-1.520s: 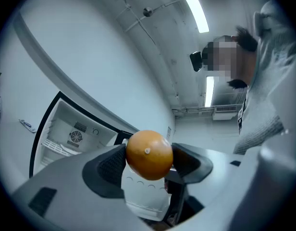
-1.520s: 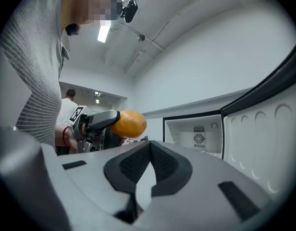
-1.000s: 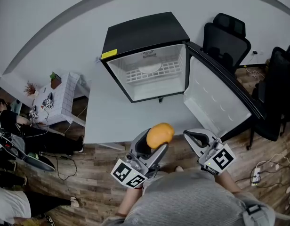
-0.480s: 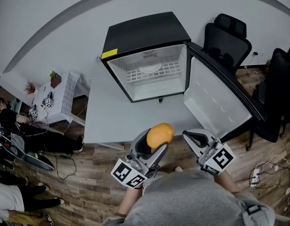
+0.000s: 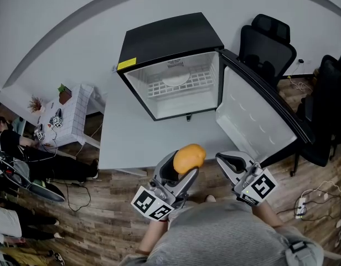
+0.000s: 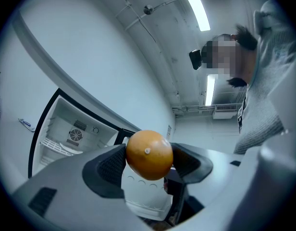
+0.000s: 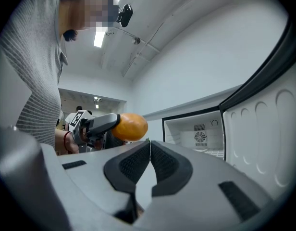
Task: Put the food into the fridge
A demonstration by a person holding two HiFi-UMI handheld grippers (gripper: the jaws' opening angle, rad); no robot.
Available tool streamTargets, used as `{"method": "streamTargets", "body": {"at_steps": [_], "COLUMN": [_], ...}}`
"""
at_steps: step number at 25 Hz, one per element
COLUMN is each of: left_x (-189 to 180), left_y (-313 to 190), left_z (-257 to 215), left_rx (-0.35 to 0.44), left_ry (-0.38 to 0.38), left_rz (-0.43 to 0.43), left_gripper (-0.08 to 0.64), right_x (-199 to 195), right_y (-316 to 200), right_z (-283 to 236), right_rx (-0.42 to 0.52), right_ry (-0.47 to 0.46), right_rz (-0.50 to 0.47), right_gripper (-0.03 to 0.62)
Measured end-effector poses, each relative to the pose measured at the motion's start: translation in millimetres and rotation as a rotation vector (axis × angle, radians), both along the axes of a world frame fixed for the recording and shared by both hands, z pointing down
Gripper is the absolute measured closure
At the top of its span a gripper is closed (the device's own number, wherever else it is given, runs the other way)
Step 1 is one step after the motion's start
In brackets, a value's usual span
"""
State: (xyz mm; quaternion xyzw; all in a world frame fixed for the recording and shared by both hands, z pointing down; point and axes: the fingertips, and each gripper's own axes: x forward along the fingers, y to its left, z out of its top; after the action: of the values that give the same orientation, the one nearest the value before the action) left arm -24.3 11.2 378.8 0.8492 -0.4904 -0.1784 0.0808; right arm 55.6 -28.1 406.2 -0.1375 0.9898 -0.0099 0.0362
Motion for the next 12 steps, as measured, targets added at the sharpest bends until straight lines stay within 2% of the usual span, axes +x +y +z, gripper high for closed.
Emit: {"method": "streamTargets", "body": {"at_steps": [7,12], "left_x": [-5,-18], "left_y": [-11,-25], "left_z": [0,-3], "left_rx": [0.005,0.020], "left_ry": [-0.020,-0.061], "left_rz": [0.006,-0.007], "left_gripper": [0.252,0.252], "right_x": [-2,-5], "right_y": [-4,-10], "right_z": [0,-4], "right_rx": [0.003,0.013], "right_ry": [-0.002,-0.006], "right_rz": [0.005,0.020], "right_gripper": [0.580,0.580]}}
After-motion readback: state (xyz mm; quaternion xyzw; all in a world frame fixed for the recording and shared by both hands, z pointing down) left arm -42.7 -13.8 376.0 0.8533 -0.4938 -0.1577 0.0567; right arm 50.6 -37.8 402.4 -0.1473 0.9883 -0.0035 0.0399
